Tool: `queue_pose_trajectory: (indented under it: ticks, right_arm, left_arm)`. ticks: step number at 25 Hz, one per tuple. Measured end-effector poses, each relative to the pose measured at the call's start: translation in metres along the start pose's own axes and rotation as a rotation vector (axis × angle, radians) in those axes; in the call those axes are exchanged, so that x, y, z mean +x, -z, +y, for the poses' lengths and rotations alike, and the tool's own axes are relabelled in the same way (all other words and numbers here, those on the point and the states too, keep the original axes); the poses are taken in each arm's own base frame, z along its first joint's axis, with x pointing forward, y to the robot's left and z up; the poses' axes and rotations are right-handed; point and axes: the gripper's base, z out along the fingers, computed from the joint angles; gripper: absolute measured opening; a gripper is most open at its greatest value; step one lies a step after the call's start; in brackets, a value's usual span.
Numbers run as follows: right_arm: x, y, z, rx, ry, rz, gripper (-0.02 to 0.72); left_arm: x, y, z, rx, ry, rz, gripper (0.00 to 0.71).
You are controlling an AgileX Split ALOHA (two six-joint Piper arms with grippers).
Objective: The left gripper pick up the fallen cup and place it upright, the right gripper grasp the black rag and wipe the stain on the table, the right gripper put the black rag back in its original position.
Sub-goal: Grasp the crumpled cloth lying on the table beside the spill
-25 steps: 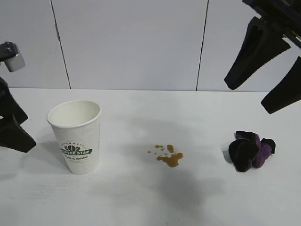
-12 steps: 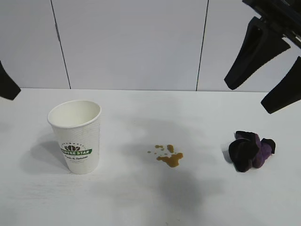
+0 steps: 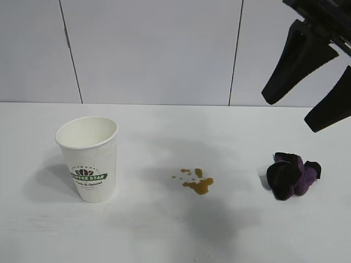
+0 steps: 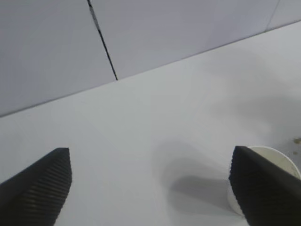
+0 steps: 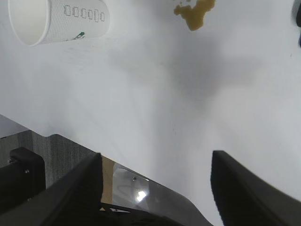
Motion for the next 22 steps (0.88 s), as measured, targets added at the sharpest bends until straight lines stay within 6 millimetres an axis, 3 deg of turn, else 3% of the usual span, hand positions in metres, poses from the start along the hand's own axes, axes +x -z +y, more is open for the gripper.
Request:
queue_pose_trajectory:
  ticks: [6, 10, 16, 19, 22]
  right_arm:
    - [-0.001, 0.0, 0.0, 0.002, 0.002, -0.013, 0.452]
    - [-0.002, 0.0, 0.0, 0.003, 0.002, -0.017, 0.452]
    - [-0.002, 0.0, 0.0, 0.003, 0.002, -0.017, 0.452]
    - [-0.002, 0.0, 0.0, 0.003, 0.002, -0.017, 0.452]
    - [-0.002, 0.0, 0.0, 0.004, 0.002, -0.021, 0.452]
  left_arm:
    - [-0.005, 0.067, 0.008, -0.247, -0.035, -0.11, 0.658]
    - [0.001, 0.126, 0.005, -0.393, -0.009, -0.219, 0.658]
    - [0.026, 0.218, -0.018, -0.494, 0.046, -0.472, 0.658]
    - [0.045, 0.257, -0.032, -0.509, 0.081, -0.599, 0.658]
    - [0.069, 0.282, -0.047, -0.488, 0.122, -0.652, 0.658]
